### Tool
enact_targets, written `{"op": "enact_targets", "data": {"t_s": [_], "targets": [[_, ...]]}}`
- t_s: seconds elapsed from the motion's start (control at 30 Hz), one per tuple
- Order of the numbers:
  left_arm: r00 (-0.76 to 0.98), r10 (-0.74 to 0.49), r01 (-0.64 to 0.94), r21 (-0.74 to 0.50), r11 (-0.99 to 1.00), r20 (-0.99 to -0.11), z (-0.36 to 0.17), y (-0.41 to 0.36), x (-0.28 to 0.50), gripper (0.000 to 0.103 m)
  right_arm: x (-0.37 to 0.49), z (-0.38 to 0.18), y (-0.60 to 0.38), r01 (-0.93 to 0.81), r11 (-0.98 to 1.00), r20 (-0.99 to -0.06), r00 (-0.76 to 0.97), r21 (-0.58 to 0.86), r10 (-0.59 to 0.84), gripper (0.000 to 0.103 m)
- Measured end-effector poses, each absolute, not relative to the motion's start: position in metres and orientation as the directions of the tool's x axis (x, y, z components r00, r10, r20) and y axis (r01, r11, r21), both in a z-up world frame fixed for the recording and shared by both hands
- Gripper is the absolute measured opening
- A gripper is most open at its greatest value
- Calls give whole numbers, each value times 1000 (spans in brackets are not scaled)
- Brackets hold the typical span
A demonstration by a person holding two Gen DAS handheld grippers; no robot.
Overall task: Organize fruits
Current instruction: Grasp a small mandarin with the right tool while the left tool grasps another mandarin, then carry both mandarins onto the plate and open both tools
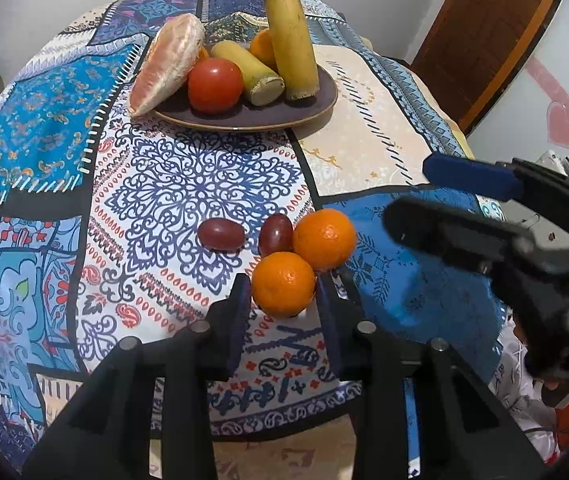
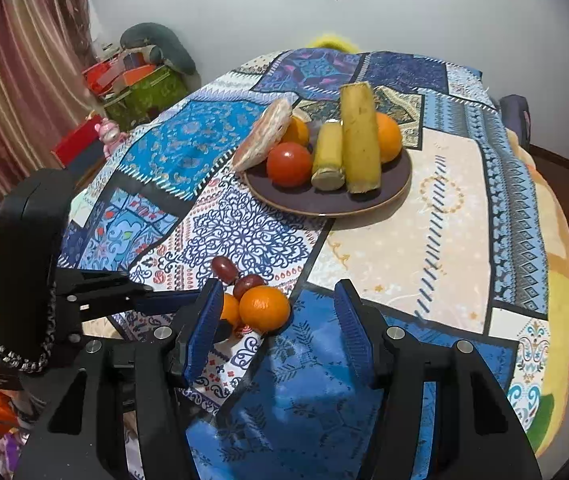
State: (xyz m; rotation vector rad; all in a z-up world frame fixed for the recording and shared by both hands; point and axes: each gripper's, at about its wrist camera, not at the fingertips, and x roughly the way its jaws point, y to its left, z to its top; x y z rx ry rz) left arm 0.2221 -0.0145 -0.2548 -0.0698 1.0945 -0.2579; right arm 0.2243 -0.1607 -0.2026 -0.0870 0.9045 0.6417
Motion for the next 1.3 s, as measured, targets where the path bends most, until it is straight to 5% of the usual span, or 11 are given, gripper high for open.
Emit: {"op": "enact_targets", "data": {"t_s": [0.4, 0.7, 1.3], "targets": [[523, -183, 60, -179, 982, -833, -231, 41, 217, 32, 230, -220, -144, -587, 790, -789, 395, 178, 471, 53], [526, -170, 23, -186, 982, -833, -232, 60, 221, 32, 239, -245, -128, -599, 780, -833, 328, 181, 445, 35], [571, -185, 70, -177, 982, -800, -209, 40, 259, 32, 257, -209, -149, -560, 814, -770, 447, 156, 455, 35]]}}
